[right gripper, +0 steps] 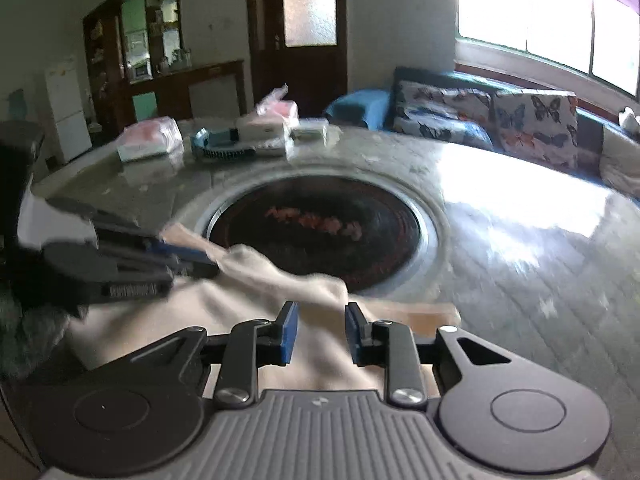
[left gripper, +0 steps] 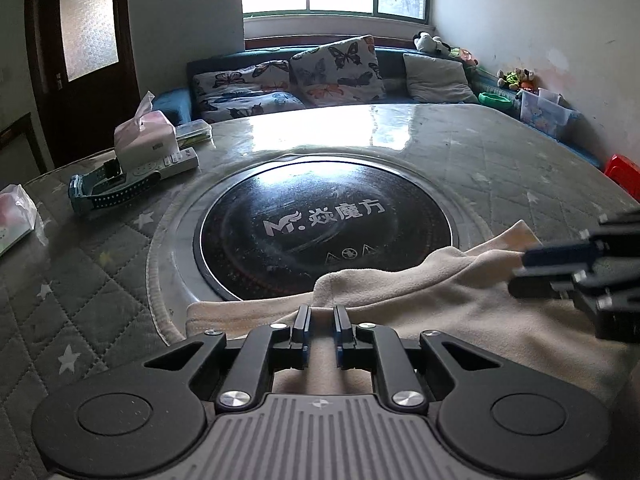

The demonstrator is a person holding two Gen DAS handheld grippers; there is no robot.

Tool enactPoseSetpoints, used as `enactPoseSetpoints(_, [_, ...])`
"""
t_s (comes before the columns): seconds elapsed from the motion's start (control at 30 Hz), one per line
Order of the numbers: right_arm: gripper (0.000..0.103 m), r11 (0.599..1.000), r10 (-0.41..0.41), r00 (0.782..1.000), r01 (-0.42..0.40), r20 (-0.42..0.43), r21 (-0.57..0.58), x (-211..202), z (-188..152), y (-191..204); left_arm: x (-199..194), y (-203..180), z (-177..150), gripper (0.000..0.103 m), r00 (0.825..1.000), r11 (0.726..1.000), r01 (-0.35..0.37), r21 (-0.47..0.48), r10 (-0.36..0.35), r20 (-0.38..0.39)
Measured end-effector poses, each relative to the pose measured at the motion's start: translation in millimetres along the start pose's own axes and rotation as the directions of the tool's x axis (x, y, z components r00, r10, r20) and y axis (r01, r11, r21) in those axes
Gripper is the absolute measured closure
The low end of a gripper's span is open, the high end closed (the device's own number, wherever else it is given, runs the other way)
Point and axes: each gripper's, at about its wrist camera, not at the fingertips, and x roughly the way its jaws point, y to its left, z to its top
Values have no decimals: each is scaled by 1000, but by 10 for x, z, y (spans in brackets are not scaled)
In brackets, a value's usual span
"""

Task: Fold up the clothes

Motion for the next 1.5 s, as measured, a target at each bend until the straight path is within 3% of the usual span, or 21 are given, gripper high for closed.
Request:
enactPoseSetpoints(0.4, [79, 992, -46, 998, 50, -36, 119, 31, -205, -336, 2, -1, 1, 86, 1000, 1000, -11, -7, 11, -3])
enactPoseSetpoints(0.53, [78, 989, -46, 999, 47, -8, 140, -28, -131, -357, -2, 9, -6, 73, 1000, 1000, -16, -10, 16, 1])
enactPoseSetpoints(0.6, [78, 989, -32, 999, 30, 5, 144, -37, -67, -344, -3, 15, -9, 71, 1000, 1000, -19, -12, 19, 4])
enactPoseSetpoints(0.87, [79, 990, -1, 999, 7, -38, 138, 294, 48, -242, -14, 27, -14, 68, 1000, 1000, -26, -17, 26, 6])
enactPoseSetpoints(1.17, [78, 995, -13, 1000, 13, -5, 103, 220, 125, -147, -72, 56, -39, 62, 999, 999, -34, -22, 34, 16])
enactPoseSetpoints(1.3, [77, 996, -15, 999, 18, -43, 86, 375, 106, -97, -167, 100, -73, 58, 999, 999, -38, -21, 38, 28])
enactPoseSetpoints(1.5, [77, 997, -20, 999, 23, -33, 69, 359, 108, -80, -357, 186, -222, 58, 996, 997, -75, -3, 75, 57])
